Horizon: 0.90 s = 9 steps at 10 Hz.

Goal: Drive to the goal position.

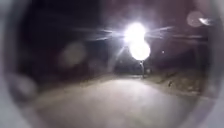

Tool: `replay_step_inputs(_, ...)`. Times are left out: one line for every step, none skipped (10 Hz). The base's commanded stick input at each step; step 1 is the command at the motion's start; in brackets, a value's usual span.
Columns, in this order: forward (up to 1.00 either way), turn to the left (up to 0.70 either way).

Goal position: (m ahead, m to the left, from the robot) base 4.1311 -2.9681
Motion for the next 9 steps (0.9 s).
replay_step_inputs(1.00,0.09)
replay_step_inputs(1.00,0.10)
replay_step_inputs(1.00,0.13)
replay_step_inputs(1.00,0.14)
replay_step_inputs(1.00,0.11)
replay_step_inputs(1.00,0.12)
replay_step_inputs(1.00,0.14)
replay_step_inputs(1.00,0.15)
replay_step_inputs(1.00,0.15)
